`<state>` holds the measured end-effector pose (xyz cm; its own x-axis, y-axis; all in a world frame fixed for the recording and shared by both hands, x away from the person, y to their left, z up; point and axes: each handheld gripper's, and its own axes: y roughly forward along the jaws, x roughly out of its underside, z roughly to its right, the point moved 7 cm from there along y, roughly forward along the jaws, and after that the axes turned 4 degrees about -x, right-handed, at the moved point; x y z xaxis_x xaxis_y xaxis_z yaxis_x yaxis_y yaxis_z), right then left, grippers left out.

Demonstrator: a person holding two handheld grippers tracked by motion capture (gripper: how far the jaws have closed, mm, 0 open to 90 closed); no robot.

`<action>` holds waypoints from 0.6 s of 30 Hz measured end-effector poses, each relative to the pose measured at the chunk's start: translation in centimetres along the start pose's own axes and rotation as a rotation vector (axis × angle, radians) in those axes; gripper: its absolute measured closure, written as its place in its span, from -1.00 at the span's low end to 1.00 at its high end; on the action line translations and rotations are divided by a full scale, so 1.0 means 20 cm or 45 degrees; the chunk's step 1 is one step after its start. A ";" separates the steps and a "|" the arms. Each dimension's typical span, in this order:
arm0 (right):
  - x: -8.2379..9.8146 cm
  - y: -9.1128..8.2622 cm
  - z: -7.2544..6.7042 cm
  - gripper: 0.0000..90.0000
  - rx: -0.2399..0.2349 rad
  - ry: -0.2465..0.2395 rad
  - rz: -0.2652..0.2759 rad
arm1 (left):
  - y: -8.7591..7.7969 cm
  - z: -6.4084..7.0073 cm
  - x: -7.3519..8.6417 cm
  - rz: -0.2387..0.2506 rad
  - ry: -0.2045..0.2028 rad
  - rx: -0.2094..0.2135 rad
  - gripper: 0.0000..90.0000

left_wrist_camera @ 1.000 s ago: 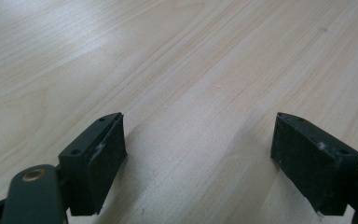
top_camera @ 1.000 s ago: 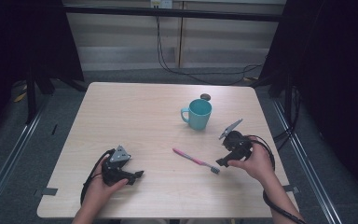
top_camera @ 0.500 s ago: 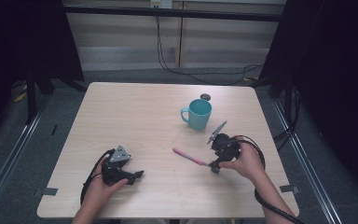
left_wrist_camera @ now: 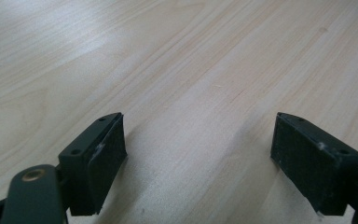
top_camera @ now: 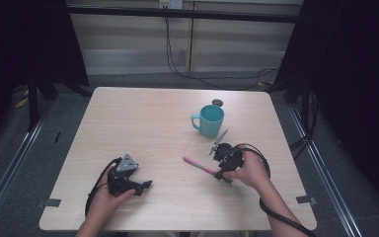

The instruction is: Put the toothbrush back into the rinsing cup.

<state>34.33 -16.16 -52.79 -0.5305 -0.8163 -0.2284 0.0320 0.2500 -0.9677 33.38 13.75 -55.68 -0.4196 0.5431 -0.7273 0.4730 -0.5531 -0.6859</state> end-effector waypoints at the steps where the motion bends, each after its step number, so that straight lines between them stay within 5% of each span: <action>1: 0.00 0.00 0.00 0.20 -0.003 0.005 -0.006 | 0.00 0.00 0.00 -0.003 0.001 0.000 -0.61; 18: -0.06 0.05 0.00 0.36 -0.047 -0.004 -0.060 | 0.00 0.00 0.00 -0.003 0.001 -0.001 -0.61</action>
<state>34.90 -14.93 -53.51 -0.5279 -0.8293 -0.1832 -0.0245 0.2304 -0.9728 33.37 13.76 -55.68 -0.4201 0.5449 -0.7257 0.4724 -0.5515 -0.6875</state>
